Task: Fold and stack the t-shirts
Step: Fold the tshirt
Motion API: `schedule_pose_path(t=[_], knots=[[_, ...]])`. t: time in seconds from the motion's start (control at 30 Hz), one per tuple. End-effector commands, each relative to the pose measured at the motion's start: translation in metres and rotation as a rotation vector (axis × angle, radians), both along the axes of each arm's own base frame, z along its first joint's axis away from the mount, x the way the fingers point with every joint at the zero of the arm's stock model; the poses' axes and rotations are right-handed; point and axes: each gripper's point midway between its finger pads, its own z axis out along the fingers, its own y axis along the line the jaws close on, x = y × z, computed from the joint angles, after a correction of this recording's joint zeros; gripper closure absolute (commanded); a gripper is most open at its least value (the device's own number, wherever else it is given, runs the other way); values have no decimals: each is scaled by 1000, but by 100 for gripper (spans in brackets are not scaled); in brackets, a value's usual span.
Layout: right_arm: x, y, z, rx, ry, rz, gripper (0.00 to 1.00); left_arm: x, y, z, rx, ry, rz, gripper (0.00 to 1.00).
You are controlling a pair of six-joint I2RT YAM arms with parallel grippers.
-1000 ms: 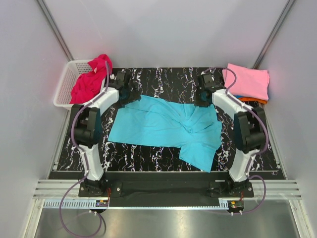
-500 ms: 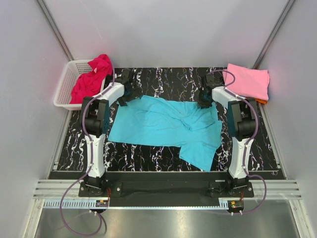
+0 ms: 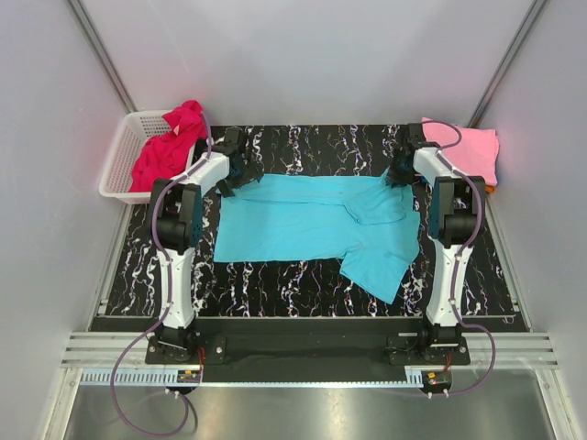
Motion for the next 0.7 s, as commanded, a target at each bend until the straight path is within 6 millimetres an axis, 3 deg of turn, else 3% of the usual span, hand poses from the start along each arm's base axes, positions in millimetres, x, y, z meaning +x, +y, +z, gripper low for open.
schedule_pose_path(t=[0.0,0.27,0.37,0.4,0.47,0.53,0.57,0.67], knots=[[4,-6,-7,-24,27,28,72,-16,13,-15,43,87,26,1],[11,-13,19,-77,-4,49,72,-11,12,-1,50,63,-8,1],[10,-10,38,-80,-39,91,69,-6,6,18,30,-8,-62,1],[13,-10,57,-86,-91,101,68,0,4,29,20,-61,-72,1],[10,-12,67,-95,-118,102,59,3,6,58,31,-135,-83,1],[9,-15,83,-111,-153,88,39,3,12,75,57,-178,-85,1],[8,-16,87,-116,-159,81,25,3,14,79,62,-186,-84,1],[-1,-18,92,-119,-159,58,7,-7,18,88,74,-195,-84,1]])
